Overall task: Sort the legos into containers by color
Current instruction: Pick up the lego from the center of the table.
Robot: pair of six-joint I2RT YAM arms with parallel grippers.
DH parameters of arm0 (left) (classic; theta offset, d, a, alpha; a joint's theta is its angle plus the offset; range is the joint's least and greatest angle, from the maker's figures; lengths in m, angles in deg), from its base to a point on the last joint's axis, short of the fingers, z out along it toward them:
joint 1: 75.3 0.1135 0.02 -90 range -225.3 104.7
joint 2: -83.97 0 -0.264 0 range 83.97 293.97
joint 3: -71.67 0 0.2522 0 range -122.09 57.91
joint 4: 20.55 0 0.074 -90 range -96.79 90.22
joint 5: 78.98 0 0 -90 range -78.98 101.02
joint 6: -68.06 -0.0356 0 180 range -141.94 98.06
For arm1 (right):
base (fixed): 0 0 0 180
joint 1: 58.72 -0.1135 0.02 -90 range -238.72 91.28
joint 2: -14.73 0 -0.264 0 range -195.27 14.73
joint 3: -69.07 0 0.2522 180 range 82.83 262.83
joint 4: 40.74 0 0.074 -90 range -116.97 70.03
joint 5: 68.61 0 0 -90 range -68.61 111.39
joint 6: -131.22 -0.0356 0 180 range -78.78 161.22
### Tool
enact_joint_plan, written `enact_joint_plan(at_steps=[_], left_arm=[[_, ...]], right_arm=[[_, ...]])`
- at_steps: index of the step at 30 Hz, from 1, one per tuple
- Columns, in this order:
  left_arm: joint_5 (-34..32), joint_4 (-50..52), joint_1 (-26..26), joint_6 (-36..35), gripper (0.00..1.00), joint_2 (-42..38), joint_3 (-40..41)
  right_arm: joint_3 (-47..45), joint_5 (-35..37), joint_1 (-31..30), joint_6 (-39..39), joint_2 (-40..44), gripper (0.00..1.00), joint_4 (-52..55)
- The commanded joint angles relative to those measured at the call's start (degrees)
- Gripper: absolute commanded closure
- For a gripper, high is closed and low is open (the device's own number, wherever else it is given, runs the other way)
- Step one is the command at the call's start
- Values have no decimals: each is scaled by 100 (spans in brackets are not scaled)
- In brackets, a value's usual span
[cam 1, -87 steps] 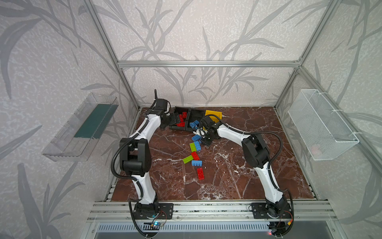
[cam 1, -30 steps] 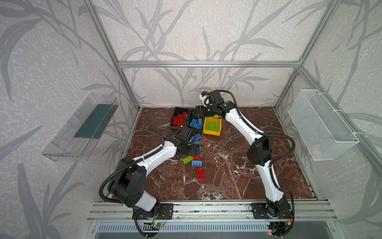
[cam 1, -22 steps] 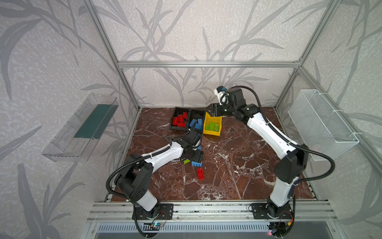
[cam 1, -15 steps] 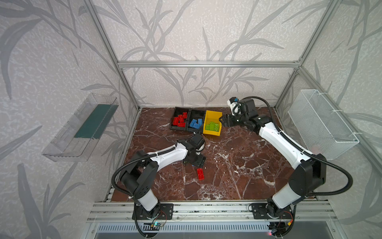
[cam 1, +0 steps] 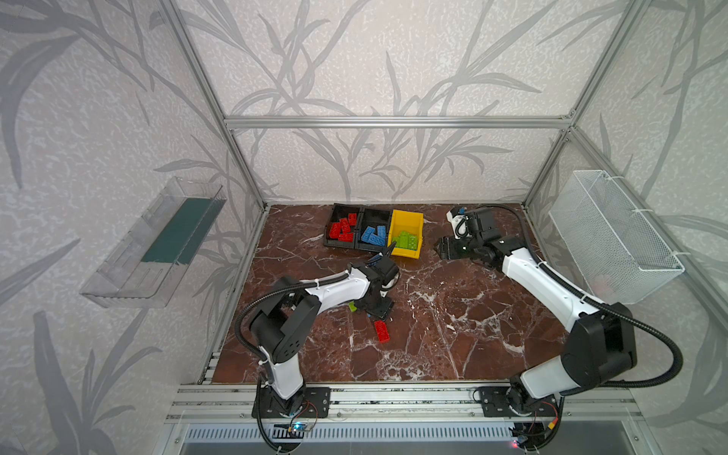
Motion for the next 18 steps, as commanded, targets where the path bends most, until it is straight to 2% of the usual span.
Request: enact_joint_plan(at_steps=[1, 11, 18], left_arm=[[-51, 114, -45, -31, 39, 55, -101], [-57, 65, -46, -48, 65, 61, -33], [-21, 94, -52, -65, 73, 65, -212]], right_arm=[[-145, 152, 53, 62, 262, 30, -158], [-501, 366, 186, 15, 623, 30, -208], [-627, 460, 221, 61, 776, 30, -105]])
